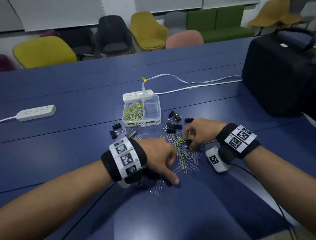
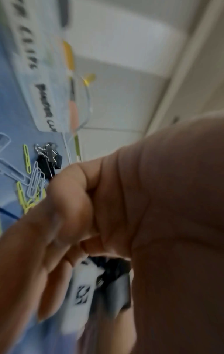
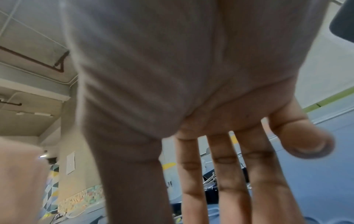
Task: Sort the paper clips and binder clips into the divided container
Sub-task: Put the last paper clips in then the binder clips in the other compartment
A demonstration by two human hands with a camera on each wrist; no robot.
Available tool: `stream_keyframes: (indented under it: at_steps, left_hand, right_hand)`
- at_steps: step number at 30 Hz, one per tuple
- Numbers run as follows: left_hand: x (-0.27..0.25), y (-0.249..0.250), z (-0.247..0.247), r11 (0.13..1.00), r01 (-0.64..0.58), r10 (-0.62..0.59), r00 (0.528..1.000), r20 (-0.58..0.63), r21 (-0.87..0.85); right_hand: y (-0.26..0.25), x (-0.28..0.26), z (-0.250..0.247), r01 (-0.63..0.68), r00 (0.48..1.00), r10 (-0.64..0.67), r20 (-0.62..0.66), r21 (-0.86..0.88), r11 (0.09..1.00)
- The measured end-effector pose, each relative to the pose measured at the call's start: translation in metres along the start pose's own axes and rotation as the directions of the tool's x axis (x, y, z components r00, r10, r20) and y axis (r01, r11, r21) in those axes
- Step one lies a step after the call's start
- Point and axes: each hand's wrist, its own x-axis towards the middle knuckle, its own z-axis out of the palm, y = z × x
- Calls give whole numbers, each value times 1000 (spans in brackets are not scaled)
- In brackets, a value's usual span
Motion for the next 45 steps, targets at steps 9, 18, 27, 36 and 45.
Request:
stream_keyframes:
  at_steps: [9, 18, 27, 36, 45]
  left_hand:
    - [-11, 2, 9, 994, -57, 48, 993, -104, -92]
    - [-23, -92, -16, 932, 361, -355, 901, -248, -22]
    - [-31, -81, 14, 982, 187, -186, 949, -254, -23]
    - [-26, -58, 32, 996, -12, -5, 983, -181, -91]
    - [-52, -88, 8, 963, 62, -157, 920, -358, -262]
  right_hand:
    - [-6, -8, -17, -54, 991, 58, -122, 33, 998]
    - [27, -6, -36, -336, 902, 333, -274, 37, 941]
    - [27, -1, -14, -390, 889, 366, -277, -36, 920]
    - [-10, -15, 17, -127, 975, 102, -198, -118, 985]
    - [-12, -38, 18, -170, 973, 135, -187, -188, 967]
